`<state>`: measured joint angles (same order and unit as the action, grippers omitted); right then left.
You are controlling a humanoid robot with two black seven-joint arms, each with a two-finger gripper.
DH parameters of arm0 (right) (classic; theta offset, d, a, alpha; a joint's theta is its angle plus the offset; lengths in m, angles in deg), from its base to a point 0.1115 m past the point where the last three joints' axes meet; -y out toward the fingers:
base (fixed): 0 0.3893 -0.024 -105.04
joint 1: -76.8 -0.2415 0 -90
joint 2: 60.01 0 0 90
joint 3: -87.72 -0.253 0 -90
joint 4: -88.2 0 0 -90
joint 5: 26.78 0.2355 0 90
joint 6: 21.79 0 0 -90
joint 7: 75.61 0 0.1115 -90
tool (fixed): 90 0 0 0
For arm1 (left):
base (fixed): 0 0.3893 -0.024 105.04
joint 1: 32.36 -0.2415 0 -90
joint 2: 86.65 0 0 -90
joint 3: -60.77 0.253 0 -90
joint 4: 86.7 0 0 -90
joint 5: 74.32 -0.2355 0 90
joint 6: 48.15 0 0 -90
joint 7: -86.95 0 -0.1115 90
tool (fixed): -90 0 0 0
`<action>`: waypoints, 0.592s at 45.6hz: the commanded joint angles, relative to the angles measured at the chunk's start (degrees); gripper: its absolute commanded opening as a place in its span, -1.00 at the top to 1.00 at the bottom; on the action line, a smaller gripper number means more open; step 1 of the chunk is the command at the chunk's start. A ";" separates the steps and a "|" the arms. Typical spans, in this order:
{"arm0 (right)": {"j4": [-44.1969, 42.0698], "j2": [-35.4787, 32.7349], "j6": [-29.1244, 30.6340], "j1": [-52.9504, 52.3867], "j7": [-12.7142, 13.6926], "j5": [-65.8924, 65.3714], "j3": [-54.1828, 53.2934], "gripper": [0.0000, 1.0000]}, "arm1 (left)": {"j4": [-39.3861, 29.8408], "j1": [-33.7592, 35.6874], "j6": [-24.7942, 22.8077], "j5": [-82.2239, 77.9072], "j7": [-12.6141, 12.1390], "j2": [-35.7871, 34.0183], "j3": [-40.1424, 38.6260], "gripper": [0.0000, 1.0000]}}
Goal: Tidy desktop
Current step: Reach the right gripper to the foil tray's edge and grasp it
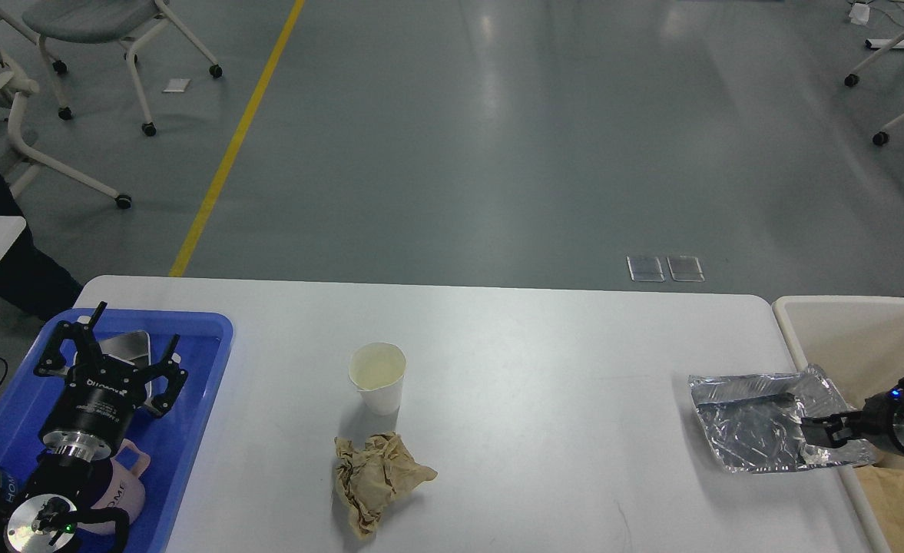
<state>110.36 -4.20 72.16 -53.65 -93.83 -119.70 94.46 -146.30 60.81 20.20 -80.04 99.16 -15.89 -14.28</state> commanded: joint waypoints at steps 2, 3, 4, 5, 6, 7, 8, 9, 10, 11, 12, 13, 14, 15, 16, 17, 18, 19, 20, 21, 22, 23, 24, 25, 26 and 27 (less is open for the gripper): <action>-2.38 1.58 0.10 0.02 -0.75 1.78 1.08 -0.73 | 0.01 -0.01 -0.06 0.01 -0.08 -0.01 0.00 -0.93; -2.38 1.66 0.10 0.02 -1.19 2.04 1.17 -0.65 | 0.01 -0.01 -0.06 0.01 0.00 -0.01 0.00 -0.93; -2.47 1.66 0.10 0.10 -1.72 2.30 1.43 -0.59 | 0.01 -0.01 -0.06 0.01 0.00 -0.01 0.00 -0.93; -2.56 1.84 0.10 0.10 -2.07 2.57 1.78 -0.53 | 0.01 -0.01 -0.06 0.01 -0.08 -0.01 0.00 -0.93; -2.65 2.01 0.10 0.10 -2.42 2.74 2.13 -0.47 | 0.01 -0.01 -0.06 0.01 0.00 -0.01 0.00 -0.93; -2.65 2.19 0.01 0.10 -2.60 2.92 2.57 -0.41 | 0.01 -0.01 -0.06 0.01 0.00 -0.01 0.00 -0.93; -2.73 2.28 -0.07 0.10 -2.86 3.01 3.01 -0.35 | 0.01 -0.01 -0.06 0.01 0.00 -0.01 0.00 -0.93; -2.82 2.45 -0.08 0.10 -3.04 3.27 3.45 -0.28 | 0.01 -0.01 -0.06 0.01 0.00 -0.01 0.00 -0.93; -3.17 2.63 -0.08 0.10 -3.39 3.62 4.06 -0.21 | 0.01 -0.01 -0.06 0.01 0.00 -0.10 0.00 -0.93; -3.61 2.72 -0.16 0.10 -3.74 3.89 4.42 -0.19 | 0.01 -0.01 -0.06 0.01 0.00 -0.10 0.00 -0.93; -3.87 2.89 -0.16 0.10 -4.01 4.15 4.77 -0.17 | 0.01 -0.09 -0.06 0.01 0.00 -0.10 0.00 -0.93; -4.23 3.16 -0.16 0.10 -4.36 4.41 5.03 -0.13 | 0.01 -0.35 -0.15 0.01 0.00 -0.18 0.00 -0.93; -4.49 3.51 -0.16 0.10 -4.53 4.76 5.38 -0.09 | 0.01 -0.44 -0.15 0.01 0.00 -0.19 0.00 -0.93; -4.84 3.77 -0.16 0.19 -4.71 5.12 5.74 -0.05 | 0.01 -0.53 -0.15 0.01 0.00 -0.19 0.00 -0.93; -5.11 4.03 -0.16 0.19 -4.80 5.47 6.17 -0.02 | 0.01 -0.53 -0.15 0.01 0.00 -0.19 0.00 -0.93; -5.54 4.30 -0.16 0.19 -4.89 5.91 6.53 0.01 | 0.01 -0.62 -0.15 0.01 0.00 -0.19 0.00 -0.93; -5.90 4.48 -0.08 0.19 -4.97 6.26 6.88 0.05 | 0.01 -0.62 -0.15 0.01 0.00 -0.19 0.00 -0.93; -6.33 4.65 0.01 0.19 -4.97 6.78 7.23 0.12 | 0.01 -0.62 -0.15 0.01 0.00 -0.19 0.00 -0.93; -6.69 4.83 0.19 0.19 -4.97 7.22 7.58 0.20 | 0.01 -0.62 -0.15 0.01 0.00 -0.10 0.00 -0.93; -6.95 5.00 0.36 0.19 -4.89 7.92 8.02 0.32 | 0.01 -0.62 -0.15 0.01 0.00 -0.10 0.00 -0.93; -7.21 5.27 0.45 0.19 -4.89 8.63 8.37 0.47 | 0.01 -0.62 -0.15 0.01 0.00 -0.18 0.00 -0.93; -7.57 5.44 0.45 0.19 -4.89 9.33 8.64 0.58 | 0.01 -0.62 -0.15 0.01 0.00 -0.10 0.00 -0.93; -7.74 5.62 0.54 0.10 -4.97 10.12 8.99 0.66 | 0.01 -0.62 -0.15 0.01 0.00 -0.10 0.00 -0.93; -7.92 5.71 0.63 0.10 -4.97 10.91 9.34 0.72 | 0.01 -0.62 -0.15 0.01 0.09 -0.10 0.00 -0.93; -8.01 5.71 0.80 0.10 -4.97 11.70 9.78 0.77 | 0.01 -0.62 -0.15 0.01 0.09 -0.10 0.00 -0.93; -8.18 5.71 1.15 0.10 -4.97 12.58 10.30 0.81 | 0.01 -0.62 -0.15 0.01 0.09 -0.10 0.00 -0.93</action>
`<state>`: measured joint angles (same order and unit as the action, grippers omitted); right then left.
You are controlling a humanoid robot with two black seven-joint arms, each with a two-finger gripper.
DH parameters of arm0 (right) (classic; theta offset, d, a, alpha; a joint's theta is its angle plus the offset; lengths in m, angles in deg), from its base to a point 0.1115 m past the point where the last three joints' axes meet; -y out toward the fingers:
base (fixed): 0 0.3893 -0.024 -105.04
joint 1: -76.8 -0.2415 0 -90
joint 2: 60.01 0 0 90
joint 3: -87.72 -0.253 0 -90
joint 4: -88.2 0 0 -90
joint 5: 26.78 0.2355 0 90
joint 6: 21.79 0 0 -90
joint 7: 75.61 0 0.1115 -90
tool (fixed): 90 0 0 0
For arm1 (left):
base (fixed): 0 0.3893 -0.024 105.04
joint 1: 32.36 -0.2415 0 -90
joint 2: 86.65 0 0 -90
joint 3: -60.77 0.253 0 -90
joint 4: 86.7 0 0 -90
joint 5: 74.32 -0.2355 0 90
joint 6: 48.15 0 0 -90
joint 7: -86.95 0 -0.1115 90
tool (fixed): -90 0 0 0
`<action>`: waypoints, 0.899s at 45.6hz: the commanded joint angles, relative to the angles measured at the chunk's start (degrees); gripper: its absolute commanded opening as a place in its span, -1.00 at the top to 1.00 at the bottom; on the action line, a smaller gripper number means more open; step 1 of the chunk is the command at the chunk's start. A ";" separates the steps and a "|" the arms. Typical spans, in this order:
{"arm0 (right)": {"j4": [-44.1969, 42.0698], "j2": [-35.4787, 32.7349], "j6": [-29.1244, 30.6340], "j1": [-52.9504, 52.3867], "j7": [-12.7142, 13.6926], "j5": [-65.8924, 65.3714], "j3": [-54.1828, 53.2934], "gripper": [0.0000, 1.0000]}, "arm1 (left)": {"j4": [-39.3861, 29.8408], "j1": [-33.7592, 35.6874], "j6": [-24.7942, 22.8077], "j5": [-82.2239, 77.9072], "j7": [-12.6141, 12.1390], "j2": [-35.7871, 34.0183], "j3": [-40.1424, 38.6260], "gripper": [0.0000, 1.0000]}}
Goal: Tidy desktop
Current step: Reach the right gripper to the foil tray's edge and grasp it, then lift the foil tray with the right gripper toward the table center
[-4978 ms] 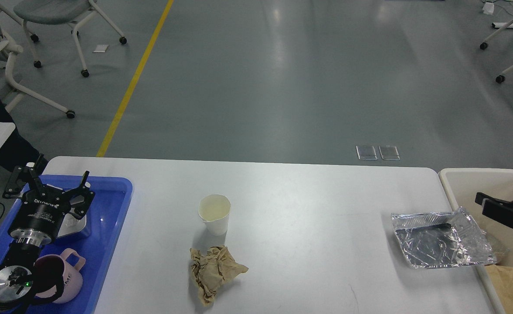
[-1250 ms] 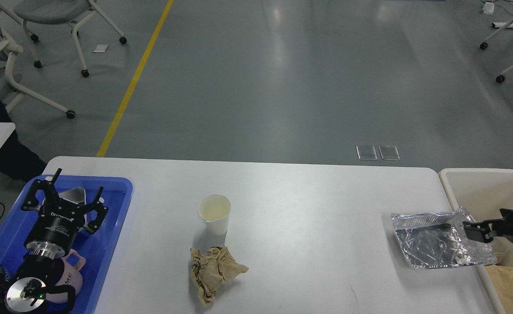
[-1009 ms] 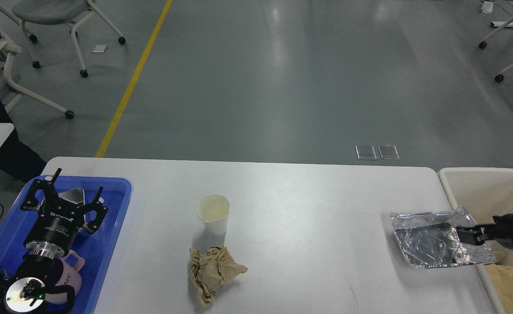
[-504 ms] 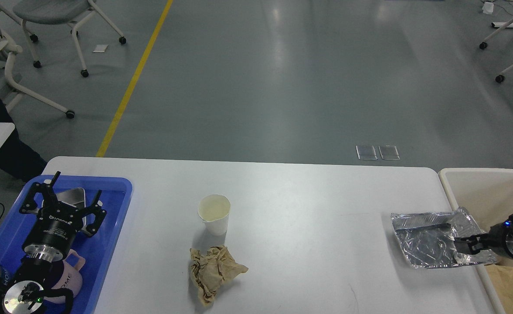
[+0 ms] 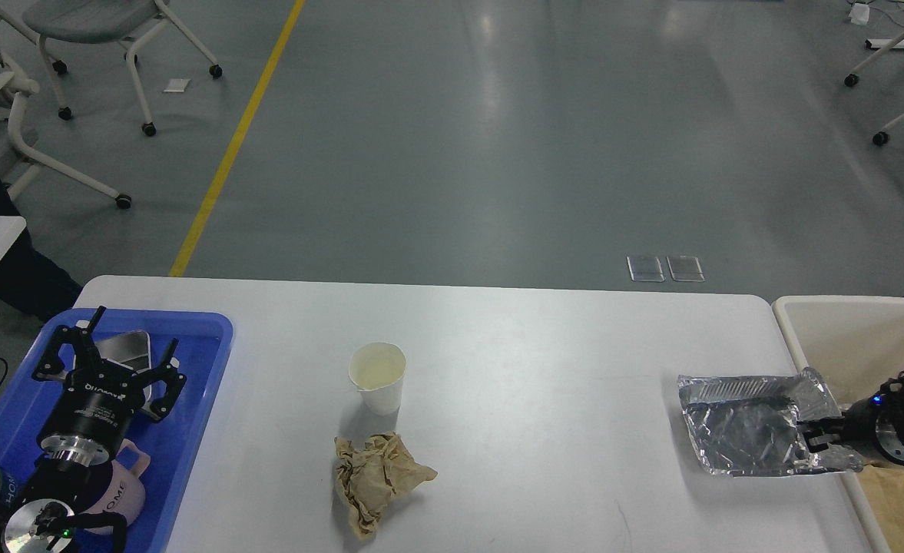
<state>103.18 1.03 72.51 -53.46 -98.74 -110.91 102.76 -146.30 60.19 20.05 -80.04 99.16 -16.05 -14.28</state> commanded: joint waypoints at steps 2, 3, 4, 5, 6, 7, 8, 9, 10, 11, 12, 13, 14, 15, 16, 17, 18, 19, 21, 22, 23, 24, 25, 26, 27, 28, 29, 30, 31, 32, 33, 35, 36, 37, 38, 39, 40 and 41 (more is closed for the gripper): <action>-1.27 0.48 1.15 -0.08 -0.07 5.11 2.97 0.83 | 0.01 -0.01 0.00 0.01 0.09 0.07 0.00 -0.93; -1.36 0.48 1.24 -0.17 -0.07 5.64 3.41 0.84 | 0.01 -0.01 0.00 0.01 0.09 0.07 0.00 -0.93; -1.53 0.48 1.24 -0.08 -0.07 6.08 3.93 0.90 | 0.01 -0.10 0.00 0.01 0.09 0.07 0.00 -0.93; -1.53 0.48 1.32 -0.17 -0.15 6.52 4.37 0.97 | 0.01 -0.01 0.00 0.01 0.09 0.15 0.00 -0.93; -1.53 0.48 1.33 -0.17 -0.50 6.87 4.72 1.00 | 0.01 -0.01 0.00 0.01 0.09 0.15 0.00 -0.93; -1.53 0.57 1.50 -0.17 -0.77 7.31 5.08 1.00 | 0.01 -0.01 0.00 0.01 0.09 0.15 0.00 -0.93; -1.53 0.57 1.76 -0.17 -1.20 7.75 5.25 1.00 | 0.01 -0.01 0.00 0.01 0.09 0.15 0.00 -0.93; -1.53 0.48 2.20 -0.17 -1.56 8.19 5.34 1.00 | 0.01 -0.01 0.00 0.01 0.09 0.15 0.00 -0.93; -1.62 0.48 2.64 -0.17 -1.91 8.72 5.43 1.00 | 0.01 -0.01 0.00 0.01 0.09 0.07 0.00 -0.93; -1.71 0.48 3.08 -0.25 -2.09 9.16 5.43 1.00 | 0.01 -0.01 0.00 0.01 0.09 0.15 0.00 -0.93; -1.71 0.48 3.34 -0.26 -2.26 9.68 5.43 1.00 | 0.01 -0.01 0.00 0.01 0.09 0.07 0.00 -0.93; -1.80 0.48 3.43 -0.43 -2.26 10.21 5.34 1.00 | 0.01 -0.01 0.00 0.01 0.09 0.07 0.00 -0.93; -1.88 0.39 3.61 -0.95 -2.35 11.35 5.43 1.00 | 0.01 -0.01 0.00 0.01 0.09 0.07 0.00 -0.93; -1.80 0.22 3.70 -1.22 -2.44 11.97 5.43 1.00 | 0.01 -0.01 0.00 0.01 0.09 0.07 0.00 -0.93; -1.80 0.22 3.79 -1.57 -2.61 12.67 5.43 1.00 | 0.01 0.08 0.00 0.01 0.09 0.07 0.00 -0.93; -1.71 0.22 4.05 -1.83 -2.96 13.37 5.43 1.00 | 0.01 0.08 0.00 0.01 0.09 0.15 0.00 -0.93; -1.71 0.30 4.40 -2.01 -3.40 14.08 5.26 1.00 | 0.01 0.08 0.08 0.01 0.09 0.07 0.00 -0.93; -1.45 0.39 4.92 -2.36 -3.84 14.69 5.26 1.00 | 0.01 0.17 0.08 0.01 0.09 0.07 0.00 -0.93; -1.44 0.31 6.24 -3.24 -4.55 16.36 5.26 1.00 | 0.01 0.17 0.08 0.01 0.00 0.07 0.08 -0.93; -1.53 0.22 6.86 -3.77 -4.81 17.15 5.26 1.00 | 0.01 0.17 0.08 0.01 0.00 0.07 0.09 -0.93; -1.36 -0.04 7.73 -4.21 -4.99 18.12 5.26 1.00 | 0.01 0.17 0.17 0.01 0.00 0.07 0.09 -0.93; -0.92 -0.22 8.52 -4.91 -5.16 19.08 5.26 1.00 | 0.01 0.17 0.17 0.01 0.00 0.07 0.09 -0.93; -0.92 -0.48 9.32 -5.61 -5.25 20.22 5.26 1.00 | 0.01 0.17 0.17 0.01 -0.08 0.07 0.09 -0.93; -1.00 -0.83 10.19 -6.23 -5.43 21.37 5.26 1.00 | 0.01 0.17 0.17 0.01 -0.08 -0.02 0.09 -0.93; -0.83 -1.27 10.99 -6.75 -5.52 22.68 5.26 1.00 | 0.01 0.17 0.17 -0.08 -0.08 -0.02 0.09 -0.93; -0.66 -1.71 11.78 -7.28 -5.52 24.00 5.26 1.00 | 0.01 0.17 0.17 0.01 -0.08 -0.02 0.09 -0.93; -0.57 -2.06 12.57 -7.90 -5.52 25.32 5.26 1.00 | 0.01 0.08 0.17 0.01 -0.08 -0.11 0.09 -0.93; -0.57 -2.42 13.36 -8.51 -5.60 26.64 5.26 1.00 | 0.01 0.08 0.17 0.01 -0.08 -0.11 0.09 -0.93; -0.48 -2.68 14.06 -9.21 -5.60 27.87 5.34 1.00 | 0.01 0.08 0.17 0.01 -0.08 -0.11 0.09 -0.93; -0.22 -2.77 15.03 -9.92 -5.69 28.75 5.34 1.00 | 0.01 0.08 0.17 0.01 -0.08 -0.11 0.09 -0.93; 0.22 -2.95 15.82 -10.62 -5.95 29.46 5.43 1.00 | 0.01 0.08 0.17 0.01 -0.08 -0.20 0.09 -0.93; 1.45 -3.56 17.40 -12.03 -6.39 30.34 5.43 1.00 | 0.01 0.08 0.17 0.01 -0.08 -0.20 0.09 -0.93; 2.50 -4.00 18.02 -12.73 -6.48 30.43 5.43 1.00 | 0.01 -0.01 0.17 0.01 -0.08 -0.28 0.09 -0.93; 3.47 -4.52 18.29 -13.43 -6.57 30.43 5.34 1.00 | 0.01 -0.01 0.17 0.01 -0.08 -0.28 0.00 -0.93; 4.61 -5.14 18.38 -14.14 -6.57 30.52 5.34 1.00 | 0.01 -0.10 0.17 0.01 -0.08 -0.46 0.00 -0.93; 5.92 -5.93 18.64 -14.93 -6.57 30.52 5.26 1.00 | 0.01 -0.18 0.17 0.01 -0.08 -0.46 0.00 -0.93; 7.42 -6.63 18.73 -15.63 -6.57 30.52 5.26 1.00 | -0.08 -0.27 0.17 0.01 -0.08 -0.46 0.00 -0.93; 9.08 -7.33 18.73 -16.33 -6.48 30.52 5.34 1.00 | -0.08 -0.36 0.17 0.01 -0.08 -0.55 0.00 -0.93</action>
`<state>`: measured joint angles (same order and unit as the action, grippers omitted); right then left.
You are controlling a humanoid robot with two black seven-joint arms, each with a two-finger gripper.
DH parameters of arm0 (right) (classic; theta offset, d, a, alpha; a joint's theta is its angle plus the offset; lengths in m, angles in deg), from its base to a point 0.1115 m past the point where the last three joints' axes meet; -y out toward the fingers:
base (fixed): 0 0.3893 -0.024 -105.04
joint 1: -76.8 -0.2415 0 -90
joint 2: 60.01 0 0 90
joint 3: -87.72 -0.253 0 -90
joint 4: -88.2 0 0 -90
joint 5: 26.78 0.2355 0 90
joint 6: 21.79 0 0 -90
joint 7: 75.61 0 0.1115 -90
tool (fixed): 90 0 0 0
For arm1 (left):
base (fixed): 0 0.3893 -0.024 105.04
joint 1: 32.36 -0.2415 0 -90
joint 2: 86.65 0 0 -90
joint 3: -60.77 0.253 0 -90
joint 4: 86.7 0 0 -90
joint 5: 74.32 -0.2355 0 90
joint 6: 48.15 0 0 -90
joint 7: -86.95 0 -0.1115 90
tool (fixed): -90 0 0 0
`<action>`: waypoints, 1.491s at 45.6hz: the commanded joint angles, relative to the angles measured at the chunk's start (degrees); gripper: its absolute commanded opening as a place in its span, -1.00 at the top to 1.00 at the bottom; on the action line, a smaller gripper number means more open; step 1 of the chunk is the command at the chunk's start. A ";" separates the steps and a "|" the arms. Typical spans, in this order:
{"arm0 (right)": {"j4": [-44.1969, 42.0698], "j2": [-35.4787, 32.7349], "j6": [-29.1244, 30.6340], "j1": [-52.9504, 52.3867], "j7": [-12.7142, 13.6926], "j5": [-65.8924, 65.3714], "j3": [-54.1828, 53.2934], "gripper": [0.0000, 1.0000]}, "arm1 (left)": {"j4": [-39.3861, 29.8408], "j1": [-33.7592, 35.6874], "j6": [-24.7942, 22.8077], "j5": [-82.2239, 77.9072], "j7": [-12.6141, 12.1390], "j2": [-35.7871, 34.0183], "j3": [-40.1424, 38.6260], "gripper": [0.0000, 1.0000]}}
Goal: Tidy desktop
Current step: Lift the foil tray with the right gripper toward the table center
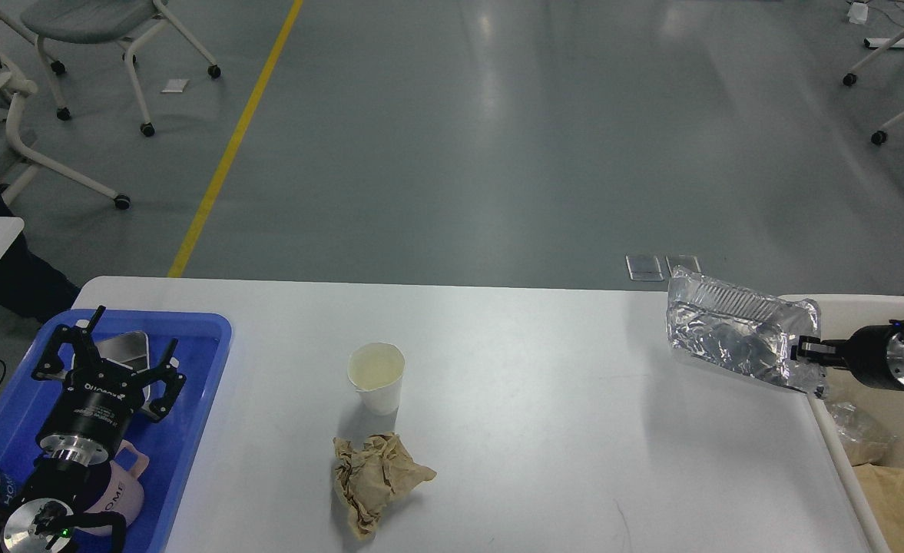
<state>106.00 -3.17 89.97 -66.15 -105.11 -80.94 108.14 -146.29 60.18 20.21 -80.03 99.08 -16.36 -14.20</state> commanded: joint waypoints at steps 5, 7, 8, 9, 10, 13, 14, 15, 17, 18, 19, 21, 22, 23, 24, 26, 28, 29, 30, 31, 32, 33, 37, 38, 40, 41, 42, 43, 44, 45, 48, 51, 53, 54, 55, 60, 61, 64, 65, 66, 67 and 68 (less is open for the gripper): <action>16.28 -7.87 1.10 -7.25 0.41 0.55 -0.03 1.00 | -0.09 -0.70 0.01 0.00 0.00 -0.94 -0.17 -0.93; 19.98 -10.16 0.92 -8.57 0.59 0.55 -0.03 1.00 | -0.09 -0.79 0.01 0.00 0.00 -1.03 -0.17 -0.93; 21.91 -11.21 0.92 -9.27 0.76 0.46 -0.03 1.00 | -0.09 -0.79 0.01 0.00 0.00 -1.11 -0.17 -0.93; 23.58 -12.18 0.92 -10.06 1.02 0.46 -0.03 1.00 | -0.09 -0.79 0.01 0.00 0.00 -1.20 -0.17 -0.93; 25.16 -13.15 0.84 -10.76 1.29 0.46 -0.03 1.00 | -0.09 -0.79 0.01 0.00 0.00 -1.29 -0.17 -0.93; 30.00 -16.22 0.57 -12.79 2.60 0.37 0.06 1.00 | -0.09 -0.79 0.01 0.00 0.00 -1.29 -0.17 -0.93; 31.75 -17.10 0.49 -13.31 3.22 0.20 0.15 1.00 | -0.09 -0.79 0.01 0.00 0.00 -1.29 -0.17 -0.93; 34.12 -18.42 0.40 -14.02 4.18 -0.24 0.06 1.00 | -0.09 -0.79 0.01 0.00 0.00 -1.29 -0.17 -0.93; 37.90 -20.27 -0.65 -14.81 5.85 -0.51 0.15 1.00 | -0.09 -0.79 0.01 0.00 0.00 -1.29 -0.17 -0.93; 39.66 -21.06 -1.53 -15.16 6.73 -0.60 0.15 1.00 | -0.09 -0.79 0.10 0.00 0.00 -1.29 -0.17 -0.93; 41.59 -21.94 -2.49 -15.51 7.52 -0.86 0.15 1.00 | -0.09 -0.87 0.10 0.00 0.00 -1.20 -0.09 -0.93; 45.29 -23.61 -4.34 -16.13 9.02 -1.91 0.15 1.00 | -0.09 -0.79 0.10 0.00 0.00 -1.20 -0.09 -0.93; 47.13 -24.23 -5.05 -16.39 9.81 -2.78 0.15 1.00 | -0.09 -0.79 0.10 0.00 0.00 -1.12 -0.09 -0.93; 48.63 -24.75 -5.75 -16.57 10.60 -3.75 0.15 1.00 | -0.09 -0.79 0.18 0.00 0.00 -1.11 -0.09 -0.93; 49.86 -24.93 -6.19 -16.75 11.30 -4.72 0.15 1.00 | -0.09 -0.79 0.27 0.00 0.00 -1.11 -0.09 -0.93; 51.45 -25.02 -6.81 -16.92 12.80 -6.13 0.06 1.00 | -0.09 -0.79 0.62 0.00 0.00 -1.11 -0.09 -0.93; 52.07 -24.94 -7.16 -17.01 14.03 -7.10 0.06 1.00 | -0.18 -0.79 0.89 0.00 0.00 -1.11 -0.09 -0.93; 52.07 -24.76 -7.34 -17.01 14.38 -7.45 0.06 1.00 | -0.18 -0.87 0.98 0.00 0.00 -1.11 -0.09 -0.93; 52.07 -24.58 -7.42 -17.10 14.65 -7.89 0.06 1.00 | -0.18 -0.88 0.98 0.00 0.00 -1.20 -0.09 -0.93; 52.07 -24.23 -7.51 -17.19 14.74 -8.33 0.06 1.00 | -0.18 -0.88 0.98 0.00 0.00 -1.12 -0.09 -0.93; 52.07 -23.71 -7.60 -17.19 14.74 -8.85 0.15 1.00 | -0.18 -1.05 0.98 0.00 0.00 -1.20 -0.09 -0.93; 51.99 -23.01 -7.60 -17.19 14.83 -9.29 0.15 1.00 | -0.18 -1.14 1.06 -0.08 0.00 -1.20 -0.09 -0.93; 51.72 -20.11 -7.60 -17.45 15.09 -11.14 0.15 1.00 | -0.18 -1.23 1.06 0.00 0.00 -1.20 -0.09 -0.93; 51.55 -19.06 -7.60 -17.54 15.18 -11.49 0.15 1.00 | -0.18 -1.31 1.24 0.00 0.00 -1.20 -0.09 -0.93; 51.19 -16.77 -7.60 -17.71 15.44 -11.84 0.23 1.00 | -0.18 -1.49 1.33 -0.08 0.00 -1.11 -0.09 -0.93; 51.02 -15.54 -7.60 -17.71 15.62 -11.93 0.32 1.00 | -0.18 -1.49 1.33 -0.08 0.00 -1.11 -0.09 -0.93; 50.84 -14.40 -7.60 -17.89 15.70 -11.93 0.32 1.00 | -0.18 -1.49 1.33 -0.08 0.00 -1.11 -0.09 -0.93; 50.76 -13.26 -7.60 -18.15 15.71 -12.02 0.32 1.00 | -0.18 -1.49 1.33 0.00 0.00 -1.11 -0.09 -0.93; 50.58 -12.20 -7.51 -18.50 15.71 -12.02 0.32 1.00 | -0.18 -1.58 1.33 0.00 0.00 -1.11 -0.09 -0.93; 50.49 -11.15 -7.51 -18.85 15.79 -12.02 0.50 1.00 | -0.18 -1.58 1.33 0.00 0.00 -1.11 -0.09 -0.93; 49.35 -7.19 -7.51 -20.43 16.67 -11.58 2.60 1.00 | -0.18 -1.67 1.33 0.00 0.00 -1.29 -0.09 -0.93; 47.51 -2.71 -7.51 -22.89 17.02 -11.06 5.85 1.00 | -0.18 -1.93 1.33 0.00 0.09 -1.38 -0.17 -0.93; 46.54 -0.25 -7.60 -24.12 17.11 -10.62 8.05 1.00 | -0.18 -1.93 1.33 0.00 0.09 -1.47 -0.26 -0.93; 46.19 0.89 -7.60 -24.74 17.11 -10.18 9.01 1.00 | -0.18 -1.93 1.33 0.00 0.09 -1.47 -0.26 -0.93; 45.84 1.78 -7.60 -25.27 17.11 -9.57 9.72 1.00 | -0.18 -1.93 1.33 0.00 0.09 -1.64 -0.26 -0.93; 44.34 6.17 -7.60 -27.46 17.20 -5.26 12.80 1.00 | -0.18 -1.93 1.42 -0.08 0.18 -1.82 -0.17 -0.93; 43.90 7.14 -7.60 -27.90 17.20 -4.56 13.50 1.00 | -0.18 -1.93 1.50 -0.08 0.18 -1.82 -0.09 -0.93; 41.88 10.30 -7.69 -29.40 17.20 -2.36 16.31 1.00 | -0.18 -1.84 1.94 -0.08 0.18 -1.90 0.00 -0.93; 41.36 11.27 -7.78 -29.93 17.20 -1.57 17.28 1.00 | -0.18 -1.84 2.20 -0.08 0.18 -1.99 0.00 -0.93; 40.92 12.06 -7.95 -30.37 17.20 -0.61 18.16 1.00 | -0.18 -1.84 2.38 -0.26 0.18 -2.17 0.00 -0.93; 40.65 12.76 -8.04 -30.80 17.20 0.54 19.03 1.00 | -0.18 -1.75 2.47 -0.52 0.18 -2.34 0.00 -0.93; 40.47 13.21 -8.13 -31.24 17.20 1.59 19.65 1.00 | -0.35 -1.75 2.56 -0.78 0.18 -2.61 0.09 -0.93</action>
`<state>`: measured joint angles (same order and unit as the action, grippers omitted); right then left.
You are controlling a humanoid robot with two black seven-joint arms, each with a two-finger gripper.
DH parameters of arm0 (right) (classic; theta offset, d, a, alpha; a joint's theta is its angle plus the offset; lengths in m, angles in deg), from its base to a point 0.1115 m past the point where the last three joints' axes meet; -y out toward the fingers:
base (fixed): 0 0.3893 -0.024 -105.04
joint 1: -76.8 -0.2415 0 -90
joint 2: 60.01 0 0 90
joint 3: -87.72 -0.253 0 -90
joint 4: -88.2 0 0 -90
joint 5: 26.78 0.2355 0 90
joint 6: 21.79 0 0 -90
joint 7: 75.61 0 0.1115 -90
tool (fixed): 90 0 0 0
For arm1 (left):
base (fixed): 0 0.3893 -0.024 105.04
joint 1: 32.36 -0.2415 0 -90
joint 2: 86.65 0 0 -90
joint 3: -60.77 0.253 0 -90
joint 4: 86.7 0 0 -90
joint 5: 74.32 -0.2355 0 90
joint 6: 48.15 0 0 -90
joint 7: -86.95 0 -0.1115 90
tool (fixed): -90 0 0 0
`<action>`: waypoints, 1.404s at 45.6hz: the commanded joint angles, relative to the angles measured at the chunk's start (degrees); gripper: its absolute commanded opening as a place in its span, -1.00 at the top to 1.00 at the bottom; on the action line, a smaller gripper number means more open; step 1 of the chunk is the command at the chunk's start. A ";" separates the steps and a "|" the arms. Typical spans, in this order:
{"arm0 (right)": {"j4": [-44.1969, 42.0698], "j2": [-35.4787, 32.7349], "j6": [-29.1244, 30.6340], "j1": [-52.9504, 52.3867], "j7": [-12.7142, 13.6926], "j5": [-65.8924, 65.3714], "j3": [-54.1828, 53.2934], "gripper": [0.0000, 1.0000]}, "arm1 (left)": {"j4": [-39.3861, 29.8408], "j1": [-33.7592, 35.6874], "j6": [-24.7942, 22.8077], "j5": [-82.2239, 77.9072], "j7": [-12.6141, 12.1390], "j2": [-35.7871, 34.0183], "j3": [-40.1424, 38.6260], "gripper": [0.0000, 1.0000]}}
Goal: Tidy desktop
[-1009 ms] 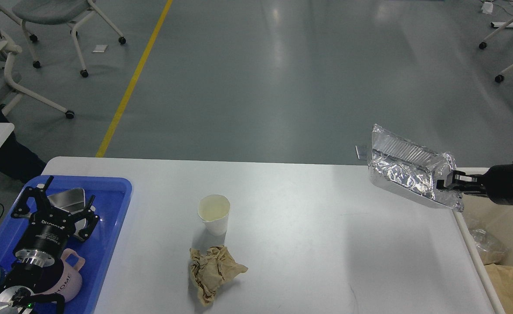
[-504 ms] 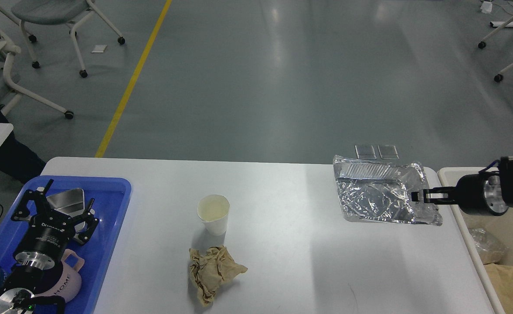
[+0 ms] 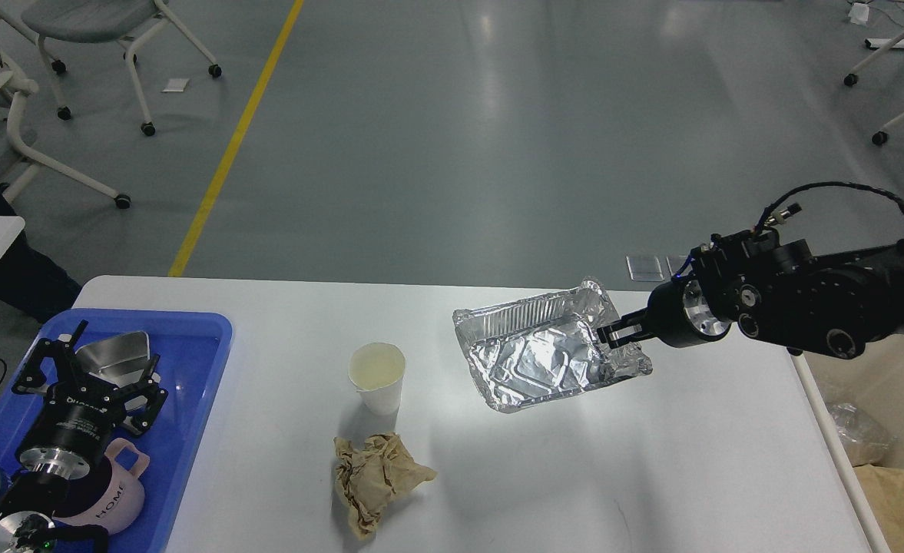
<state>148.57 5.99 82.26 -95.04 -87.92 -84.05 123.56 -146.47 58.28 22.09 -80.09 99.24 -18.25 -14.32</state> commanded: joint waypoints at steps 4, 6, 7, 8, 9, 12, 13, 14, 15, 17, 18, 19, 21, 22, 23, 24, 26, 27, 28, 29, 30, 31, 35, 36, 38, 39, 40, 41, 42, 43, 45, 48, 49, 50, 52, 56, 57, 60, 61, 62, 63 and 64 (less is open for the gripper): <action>-2.10 5.54 -0.68 -4.03 -0.08 7.00 6.34 1.00 | -0.78 0.06 0.77 -2.14 0.10 -1.43 0.21 -0.93; -2.10 6.42 -0.77 -4.38 -0.08 7.26 7.05 1.00 | -0.87 -0.02 0.77 -2.84 0.19 -1.78 0.30 -0.93; -2.19 6.68 -0.86 -4.47 -0.08 7.44 7.23 1.00 | -0.87 -0.02 0.77 -3.19 0.19 -1.95 0.47 -0.93; -2.19 6.95 -1.03 -4.56 -0.08 7.61 7.40 1.00 | -0.87 -0.02 0.86 -3.54 0.19 -2.30 0.74 -0.93; -2.19 7.04 -1.12 -4.65 -0.08 7.70 7.49 1.00 | -0.96 0.06 1.03 -3.81 0.36 -2.57 1.09 -0.93; -2.28 7.21 -1.30 -4.74 0.01 7.88 7.49 1.00 | -1.31 -0.02 2.26 -5.13 0.72 -4.06 2.32 -0.93; -2.28 7.21 -1.30 -4.74 -0.08 7.88 7.49 1.00 | -1.66 -0.02 2.87 -5.74 0.89 -4.76 2.67 -0.93; -2.28 7.30 -1.30 -4.74 0.01 7.88 7.49 1.00 | -2.01 -0.02 3.49 -6.53 1.07 -5.38 3.02 -0.93; -2.28 7.30 -1.30 -4.74 0.01 7.97 7.58 1.00 | -2.54 -0.02 4.10 -7.23 1.42 -6.17 3.46 -0.93; -2.45 7.30 -1.30 -4.74 -0.08 7.97 7.58 1.00 | -4.03 -0.29 4.46 -9.16 2.21 -8.01 4.25 -0.93; -2.54 7.30 -1.30 -4.74 0.01 7.97 7.58 1.00 | -4.99 -0.55 4.90 -10.39 2.47 -9.15 4.69 -0.93; -2.54 7.30 -1.30 -4.74 0.01 7.97 7.67 1.00 | -5.87 -0.81 5.25 -11.62 2.74 -10.29 4.95 -0.93; -2.72 7.21 -1.30 -4.74 0.01 7.97 7.67 1.00 | -7.54 -1.34 6.21 -14.61 2.91 -12.32 5.04 -0.93; -2.72 7.21 -1.30 -4.74 0.01 7.97 7.67 1.00 | -8.42 -1.60 7.00 -16.28 2.91 -13.28 5.04 -0.93; -2.80 7.21 -1.30 -4.82 0.01 7.97 7.67 1.00 | -9.74 -2.04 8.14 -18.55 3.00 -14.42 5.04 -0.93; -2.81 7.21 -1.30 -4.82 -0.08 7.97 7.67 1.00 | -10.62 -2.31 8.94 -20.40 2.91 -15.31 5.04 -0.93; -2.81 7.21 -1.30 -4.82 -0.08 7.97 7.67 1.00 | -12.29 -2.92 10.08 -23.92 2.91 -17.15 5.04 -0.93; -2.81 7.21 -1.30 -4.82 -0.08 7.97 7.67 1.00 | -13.17 -3.19 10.61 -25.77 2.91 -18.12 5.13 -0.93; -2.81 7.21 -1.30 -4.82 0.01 7.97 7.67 1.00 | -13.96 -3.62 10.96 -27.44 2.91 -19.17 5.13 -0.93; -2.81 7.12 -1.30 -4.82 0.01 7.97 7.67 1.00 | -14.84 -4.06 11.31 -29.02 2.91 -20.23 5.13 -0.93; -2.81 7.12 -1.30 -4.82 0.01 7.97 7.67 1.00 | -15.63 -4.59 11.66 -30.52 2.91 -21.45 5.05 -0.93; -2.81 7.04 -1.38 -4.74 -0.08 7.88 7.67 1.00 | -16.51 -5.38 12.02 -31.92 2.91 -22.68 5.04 -0.93; -2.81 6.69 -1.47 -4.74 -0.08 7.97 7.67 1.00 | -20.29 -9.07 12.90 -36.85 2.92 -28.48 4.25 -0.93; -2.81 6.68 -1.47 -4.74 -0.08 7.88 7.75 1.00 | -21.25 -9.95 13.07 -37.82 3.00 -29.98 3.99 -0.93; -2.89 6.60 -1.65 -4.65 -0.08 7.88 7.75 1.00 | -22.66 -11.53 13.69 -39.05 3.09 -32.53 3.03 -0.93; -2.89 6.60 -1.73 -4.65 -0.08 7.88 7.93 1.00 | -23.19 -12.32 13.95 -39.40 3.09 -33.58 2.33 -0.93; -2.89 6.60 -1.74 -4.65 -0.08 7.88 8.10 1.00 | -23.54 -13.20 14.04 -39.67 3.09 -34.47 1.54 -0.93; -2.89 6.60 -1.74 -4.65 -0.08 7.97 8.28 1.00 | -23.98 -14.08 14.04 -39.85 3.18 -35.17 0.83 -0.93; -2.89 6.68 -1.91 -4.65 -0.08 7.97 8.46 1.00 | -24.42 -15.13 14.04 -39.93 3.18 -35.79 0.22 -0.93; -2.89 6.68 -2.09 -4.65 -0.08 7.97 8.54 1.00 | -25.04 -16.10 14.04 -39.94 3.26 -36.40 -0.22 -0.93; -2.89 6.68 -2.44 -4.65 -0.08 7.97 8.63 1.00 | -26.53 -18.12 14.04 -40.46 3.44 -37.98 -0.84 -0.93; -2.89 6.77 -2.53 -4.74 -0.08 7.97 8.72 1.00 | -28.82 -20.41 14.04 -42.13 3.62 -40.62 -1.02 -0.93; -2.89 6.69 -2.53 -4.74 -0.08 7.88 8.81 1.00 | -29.34 -20.85 14.04 -42.65 3.79 -41.32 -1.02 -0.93; -2.89 6.68 -2.53 -4.74 -0.08 7.97 8.81 1.00 | -29.78 -21.20 14.04 -43.09 3.79 -41.94 -1.02 -0.93; -2.89 6.68 -2.53 -4.74 -0.08 7.88 8.81 1.00 | -30.58 -21.82 13.95 -43.89 3.79 -43.08 -0.67 -0.93; -2.89 6.68 -2.53 -4.82 -0.08 7.88 8.81 1.00 | -33.03 -22.17 13.95 -46.17 3.88 -45.10 -0.05 -0.93; -2.89 6.68 -2.53 -4.82 -0.08 7.88 8.90 1.00 | -33.82 -22.26 13.95 -46.96 3.88 -45.81 0.12 -0.93; -2.89 6.68 -2.53 -4.91 -0.08 7.88 8.90 1.00 | -36.46 -22.87 13.95 -49.77 3.79 -47.65 0.74 -0.93; -2.89 6.68 -2.53 -5.00 -0.08 7.88 8.90 1.00 | -37.25 -22.96 13.95 -50.56 3.79 -48.27 1.09 -0.93; -2.89 6.68 -2.53 -5.00 -0.08 7.88 8.90 1.00 | -38.04 -22.96 13.95 -51.27 3.62 -48.80 1.35 -0.93; -2.89 6.68 -2.53 -5.00 -0.08 7.88 8.90 1.00 | -38.66 -23.05 13.95 -51.79 3.53 -49.32 1.70 -0.93; -2.89 6.68 -2.53 -5.00 -0.08 7.88 8.90 1.00 | -39.27 -23.05 13.95 -52.24 3.44 -49.85 1.97 -0.93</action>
<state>145.68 12.68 79.73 -99.91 -88.00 -76.18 132.45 -182.11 35.62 36.08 -128.97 103.10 -65.30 -13.72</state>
